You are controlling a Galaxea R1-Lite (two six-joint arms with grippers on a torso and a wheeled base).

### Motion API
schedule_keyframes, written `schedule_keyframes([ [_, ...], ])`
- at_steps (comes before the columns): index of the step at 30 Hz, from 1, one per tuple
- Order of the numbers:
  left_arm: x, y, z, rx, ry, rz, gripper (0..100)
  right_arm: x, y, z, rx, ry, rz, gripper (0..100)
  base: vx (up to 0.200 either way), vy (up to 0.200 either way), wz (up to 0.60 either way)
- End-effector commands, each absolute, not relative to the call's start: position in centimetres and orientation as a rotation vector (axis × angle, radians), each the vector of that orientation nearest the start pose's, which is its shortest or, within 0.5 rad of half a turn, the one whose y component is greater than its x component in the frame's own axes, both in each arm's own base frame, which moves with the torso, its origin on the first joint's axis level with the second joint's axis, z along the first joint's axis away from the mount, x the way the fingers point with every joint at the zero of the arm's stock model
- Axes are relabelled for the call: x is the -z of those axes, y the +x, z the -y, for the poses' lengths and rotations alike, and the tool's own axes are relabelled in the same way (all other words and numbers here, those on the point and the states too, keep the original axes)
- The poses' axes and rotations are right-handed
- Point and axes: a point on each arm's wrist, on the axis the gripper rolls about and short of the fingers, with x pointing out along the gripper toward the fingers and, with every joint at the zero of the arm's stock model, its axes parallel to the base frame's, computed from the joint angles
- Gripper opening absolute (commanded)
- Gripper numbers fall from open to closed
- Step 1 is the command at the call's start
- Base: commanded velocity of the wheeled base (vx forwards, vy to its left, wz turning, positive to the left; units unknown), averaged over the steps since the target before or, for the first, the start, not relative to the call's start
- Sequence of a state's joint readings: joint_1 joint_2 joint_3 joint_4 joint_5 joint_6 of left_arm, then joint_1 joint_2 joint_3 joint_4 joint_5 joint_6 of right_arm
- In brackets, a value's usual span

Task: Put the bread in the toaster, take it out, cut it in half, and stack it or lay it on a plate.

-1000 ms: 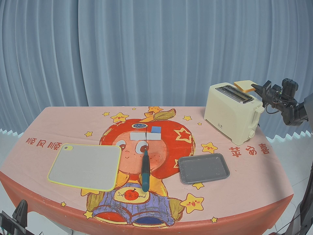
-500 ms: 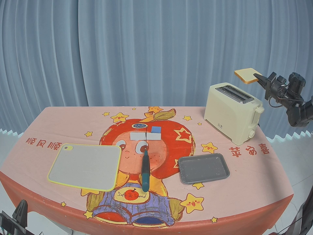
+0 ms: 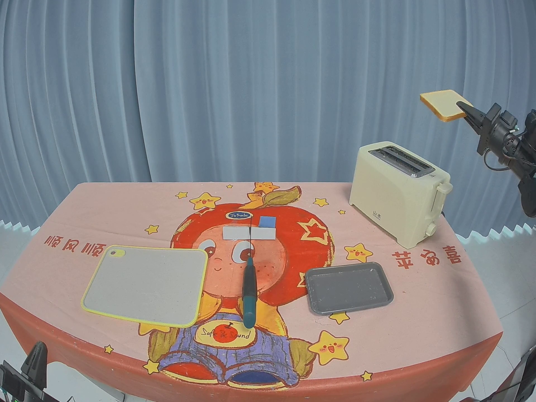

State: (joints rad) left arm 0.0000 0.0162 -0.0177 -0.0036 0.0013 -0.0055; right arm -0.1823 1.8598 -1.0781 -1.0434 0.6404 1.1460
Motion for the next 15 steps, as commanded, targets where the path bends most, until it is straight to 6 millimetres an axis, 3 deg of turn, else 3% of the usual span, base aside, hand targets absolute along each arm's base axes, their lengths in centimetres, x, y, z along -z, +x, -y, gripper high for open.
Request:
schedule_keyframes([
  [1, -7.6, -2.3, 0.0, -0.002, -0.006, 0.003, 0, -26.6, 30.8, 5.4, -0.506, 1.001, 0.019, 0, 0.000, 0.000, 0.00],
  [10, -7.6, -2.3, 0.0, -0.002, -0.006, 0.005, 0, -25.8, 24.6, 7.2, -0.324, 1.017, 0.121, 0, 0.000, 0.000, 0.00],
  [15, -7.6, -2.3, 0.0, -0.002, -0.006, 0.005, 0, -25.6, 22.3, 6.4, -0.350, 1.025, 0.131, 0, 0.000, 0.000, 0.00],
])
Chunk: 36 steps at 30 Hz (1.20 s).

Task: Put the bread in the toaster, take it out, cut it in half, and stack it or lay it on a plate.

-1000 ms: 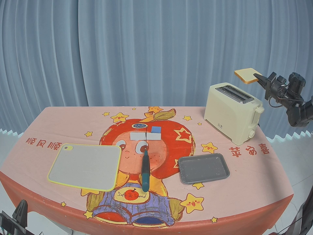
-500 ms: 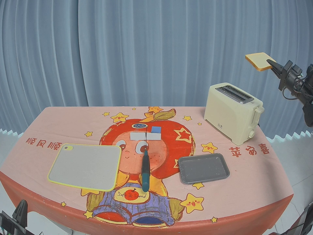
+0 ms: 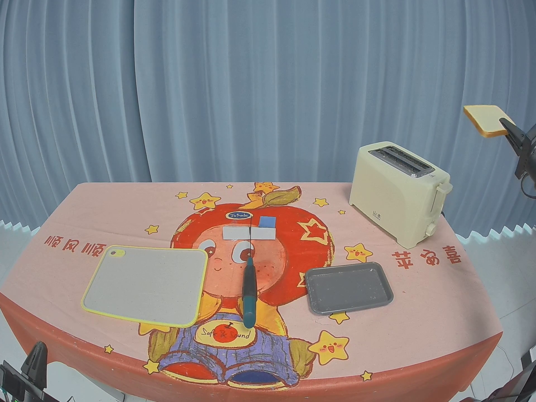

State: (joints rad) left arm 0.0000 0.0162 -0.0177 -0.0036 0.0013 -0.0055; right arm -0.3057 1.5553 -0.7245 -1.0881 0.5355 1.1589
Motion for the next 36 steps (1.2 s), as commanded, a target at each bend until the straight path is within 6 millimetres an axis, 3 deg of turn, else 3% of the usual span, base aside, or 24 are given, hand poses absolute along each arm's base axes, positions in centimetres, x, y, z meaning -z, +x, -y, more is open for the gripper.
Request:
schedule_keyframes([
  [1, -7.6, -2.3, 0.0, -0.002, -0.006, 0.003, 0, -25.6, 22.2, 6.2, -0.362, 1.022, 0.139, 0, 0.000, 0.000, 0.00],
  [12, -7.6, -2.3, 0.0, -0.002, -0.006, 0.003, 0, -25.4, 21.9, 5.3, -0.422, 1.001, 0.168, 0, 0.000, 0.000, 0.00],
  [18, -7.6, -2.3, 0.0, -0.002, -0.006, 0.005, 0, -24.4, 21.5, 3.4, -0.515, 0.968, 0.175, 0, 0.000, 0.000, 0.00],
  [30, -7.6, -2.3, 0.0, -0.002, -0.006, 0.005, 0, -24.0, 21.5, 3.1, -0.534, 0.966, 0.180, 0, 0.000, 0.000, 0.00],
  [36, -7.6, -2.3, 0.0, -0.002, -0.006, 0.005, 0, -23.2, 21.1, 0.8, -0.611, 0.972, 0.114, 0, 0.000, 0.000, 0.00],
])
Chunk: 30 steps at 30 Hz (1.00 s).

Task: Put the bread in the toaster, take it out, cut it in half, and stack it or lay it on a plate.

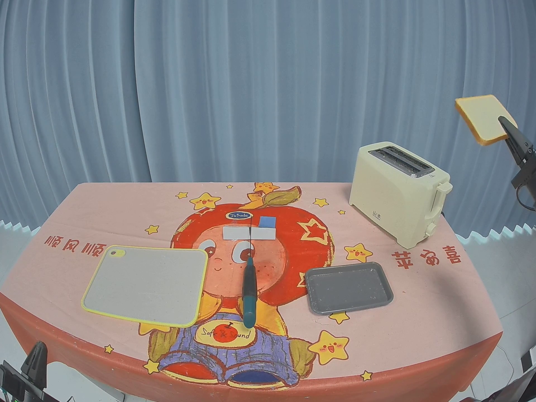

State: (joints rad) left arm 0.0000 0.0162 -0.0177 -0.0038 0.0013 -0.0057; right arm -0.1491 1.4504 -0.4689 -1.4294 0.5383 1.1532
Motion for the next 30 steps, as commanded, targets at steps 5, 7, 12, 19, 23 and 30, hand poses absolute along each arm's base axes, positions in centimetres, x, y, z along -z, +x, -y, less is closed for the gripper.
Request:
schedule_keyframes([
  [5, -7.6, -2.3, 0.0, -0.002, -0.006, 0.005, 0, -22.8, 21.1, 0.3, -0.614, 0.885, 0.119, 0, 0.000, 0.000, 0.00],
  [7, -7.6, -2.3, 0.0, -0.002, -0.006, 0.003, 0, -22.6, 21.2, 0.4, -0.596, 0.812, 0.137, 0, 0.000, 0.000, 0.00],
  [12, -7.6, -2.3, 0.0, -0.002, -0.006, 0.005, 0, -22.3, 21.8, 0.4, -0.565, 0.636, 0.179, 0, 0.000, 0.000, 0.00],
  [19, -7.6, -2.3, 0.0, -0.002, -0.006, 0.003, 0, -21.6, 21.7, 0.6, -0.515, 0.369, 0.228, 0, 0.000, 0.000, 0.00],
  [23, -7.6, -2.3, 0.0, -0.002, -0.006, 0.005, 0, -20.5, 21.9, 0.6, -0.483, 0.195, 0.230, 0, 0.000, 0.000, 0.00],
  [30, -7.6, -2.3, 0.0, -0.002, -0.006, 0.005, 0, -18.3, 21.2, 0.5, -0.460, 0.001, 0.190, 0, 0.000, 0.000, 0.00],
])
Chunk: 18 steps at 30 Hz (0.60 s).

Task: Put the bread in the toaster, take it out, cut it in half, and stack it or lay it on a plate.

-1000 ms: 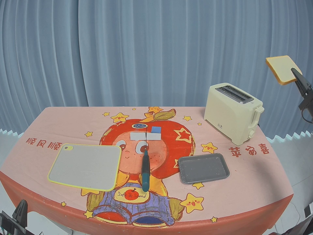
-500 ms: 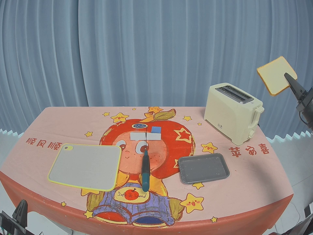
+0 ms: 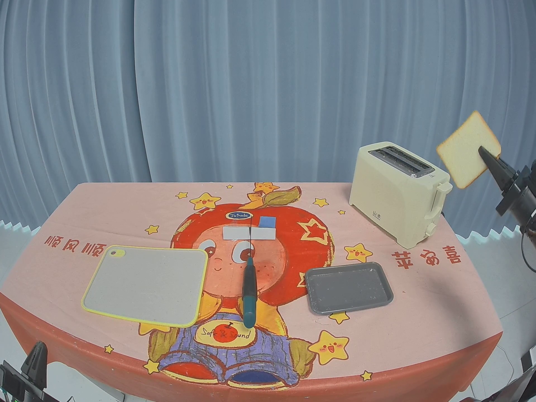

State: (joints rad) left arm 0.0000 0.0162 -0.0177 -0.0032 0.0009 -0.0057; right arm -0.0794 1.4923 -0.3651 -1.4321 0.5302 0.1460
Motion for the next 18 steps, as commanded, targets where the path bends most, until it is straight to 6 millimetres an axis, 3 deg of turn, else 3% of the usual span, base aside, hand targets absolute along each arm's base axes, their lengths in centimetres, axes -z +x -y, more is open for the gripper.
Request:
schedule_keyframes([
  [1, -7.6, -2.3, 0.0, -0.002, -0.006, 0.005, 0, -18.3, 21.2, 0.5, -0.462, -0.001, 0.191, 0, 0.000, 0.000, 0.00],
  [12, -7.6, -2.3, 0.0, -0.002, -0.006, 0.005, 0, -17.4, 21.8, 1.4, -0.418, -0.032, 0.164, 0, 0.000, 0.000, 0.00],
  [18, -7.6, -2.3, 0.0, -0.002, -0.006, 0.003, 0, -16.6, 21.1, 1.1, -0.428, -0.023, 0.153, 0, 0.000, 0.000, 0.00],
])
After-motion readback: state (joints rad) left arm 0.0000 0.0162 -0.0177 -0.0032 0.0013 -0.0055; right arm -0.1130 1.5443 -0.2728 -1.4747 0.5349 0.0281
